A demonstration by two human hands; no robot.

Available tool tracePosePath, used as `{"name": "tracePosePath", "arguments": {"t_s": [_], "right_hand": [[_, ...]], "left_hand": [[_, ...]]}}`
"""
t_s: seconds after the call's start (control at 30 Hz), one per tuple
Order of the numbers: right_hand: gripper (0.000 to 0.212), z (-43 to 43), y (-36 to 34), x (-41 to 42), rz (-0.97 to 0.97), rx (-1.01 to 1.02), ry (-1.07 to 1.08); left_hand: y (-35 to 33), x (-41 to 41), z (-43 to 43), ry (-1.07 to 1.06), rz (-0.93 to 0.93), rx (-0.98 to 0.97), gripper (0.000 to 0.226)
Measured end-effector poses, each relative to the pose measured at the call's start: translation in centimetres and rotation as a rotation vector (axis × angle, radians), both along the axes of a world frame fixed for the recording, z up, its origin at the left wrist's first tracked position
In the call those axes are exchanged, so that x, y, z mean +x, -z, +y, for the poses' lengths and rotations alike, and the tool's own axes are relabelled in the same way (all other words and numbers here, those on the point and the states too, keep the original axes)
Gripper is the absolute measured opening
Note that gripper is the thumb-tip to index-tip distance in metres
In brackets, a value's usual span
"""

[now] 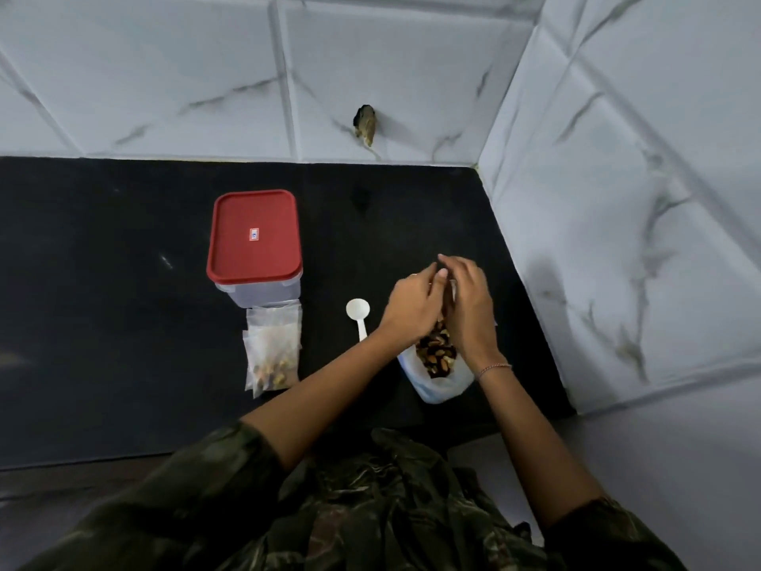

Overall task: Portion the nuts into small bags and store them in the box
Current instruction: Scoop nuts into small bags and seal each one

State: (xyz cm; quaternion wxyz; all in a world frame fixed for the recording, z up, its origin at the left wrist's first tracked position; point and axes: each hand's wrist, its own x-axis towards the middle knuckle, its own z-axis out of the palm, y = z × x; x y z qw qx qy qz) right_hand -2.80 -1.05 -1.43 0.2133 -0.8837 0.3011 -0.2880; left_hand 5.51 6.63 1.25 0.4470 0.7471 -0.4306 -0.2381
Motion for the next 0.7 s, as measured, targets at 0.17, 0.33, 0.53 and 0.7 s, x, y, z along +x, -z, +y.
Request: {"name": "tracePosePath", "arguments": {"t_s": [0.17, 0.33, 0.53, 0.7], "right_hand": [[0.038, -4.8, 1.6, -2.1, 0.2, 0.123, 0.191], [0.045, -7.3, 4.1, -2.6, 0.347, 0.197, 0.24], [0.055, -9.6, 5.3, -1.9, 0.35, 0.326, 0.286], [0.054, -10.6, 6.3, -1.4, 0.337, 0.41, 0.296]], "left_hand": [[0.1, -0.4, -5.2, 0.012, 0.006, 0.227, 0.04], [2.0, 1.9, -8.5, 0.107, -0.247, 0.502, 0.03], [2.2, 2.4, -11.8, 0.15, -0.485, 0.709, 0.015], [3.8, 2.7, -12.7, 0.266, -0.451, 0.823, 0.01]]}}
